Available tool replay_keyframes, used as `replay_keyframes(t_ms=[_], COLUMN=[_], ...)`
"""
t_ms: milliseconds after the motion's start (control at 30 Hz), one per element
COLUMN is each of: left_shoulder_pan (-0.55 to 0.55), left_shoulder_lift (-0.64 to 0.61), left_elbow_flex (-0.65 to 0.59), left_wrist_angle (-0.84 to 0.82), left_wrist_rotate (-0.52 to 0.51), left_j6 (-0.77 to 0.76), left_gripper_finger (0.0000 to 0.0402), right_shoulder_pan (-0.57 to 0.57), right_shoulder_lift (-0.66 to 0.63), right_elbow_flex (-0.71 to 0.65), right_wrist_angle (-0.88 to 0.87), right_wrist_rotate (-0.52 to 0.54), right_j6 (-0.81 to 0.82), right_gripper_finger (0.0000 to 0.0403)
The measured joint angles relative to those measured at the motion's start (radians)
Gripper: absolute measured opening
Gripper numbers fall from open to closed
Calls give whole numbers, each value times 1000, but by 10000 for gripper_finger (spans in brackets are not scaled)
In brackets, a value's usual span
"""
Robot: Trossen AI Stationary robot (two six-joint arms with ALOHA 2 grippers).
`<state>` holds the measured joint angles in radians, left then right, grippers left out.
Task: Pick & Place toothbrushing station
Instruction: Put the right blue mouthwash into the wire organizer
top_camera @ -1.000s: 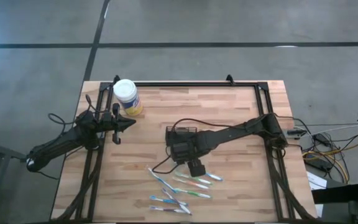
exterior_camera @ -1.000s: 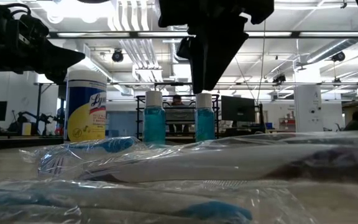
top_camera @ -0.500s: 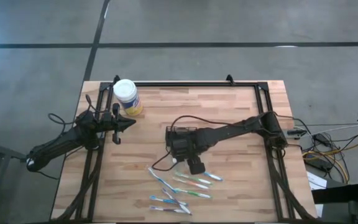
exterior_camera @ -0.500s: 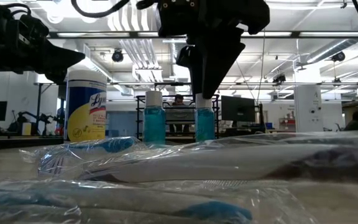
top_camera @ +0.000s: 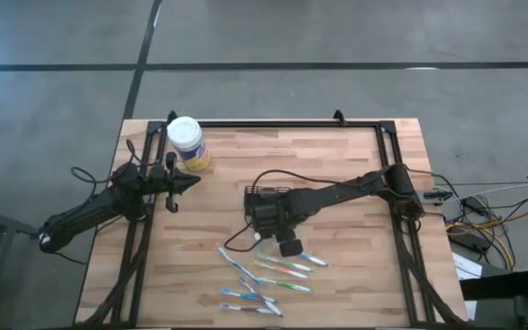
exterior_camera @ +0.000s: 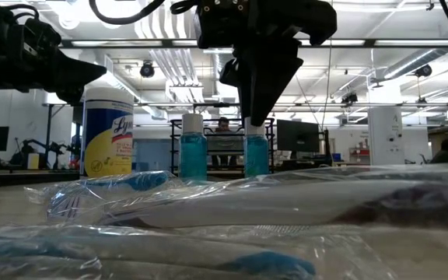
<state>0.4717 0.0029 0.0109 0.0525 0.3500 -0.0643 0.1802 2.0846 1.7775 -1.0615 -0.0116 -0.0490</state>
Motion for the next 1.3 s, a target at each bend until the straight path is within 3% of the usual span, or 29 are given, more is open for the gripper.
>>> replay_keyframes(t_ms=[200,500,767,1300], left_shoulder_pan=[0,0,0,0], left_shoulder_lift=[0,0,0,13], left_elbow_flex=[0,0,0,0], left_wrist_angle=[0,0,-1,-1], left_wrist_rotate=[0,0,0,0], left_j6=[0,0,0,-4], left_gripper_finger=[14,14,14,14], right_shoulder_pan=[0,0,0,-55], right_shoulder_lift=[0,-1,-14,-59], right_elbow_flex=[0,29,185,562], right_wrist_angle=[0,-21,-115,-386], right_wrist_rotate=[0,2,12,85], right_j6=[0,20,12,-218], right_gripper_finger=[82,82,82,82])
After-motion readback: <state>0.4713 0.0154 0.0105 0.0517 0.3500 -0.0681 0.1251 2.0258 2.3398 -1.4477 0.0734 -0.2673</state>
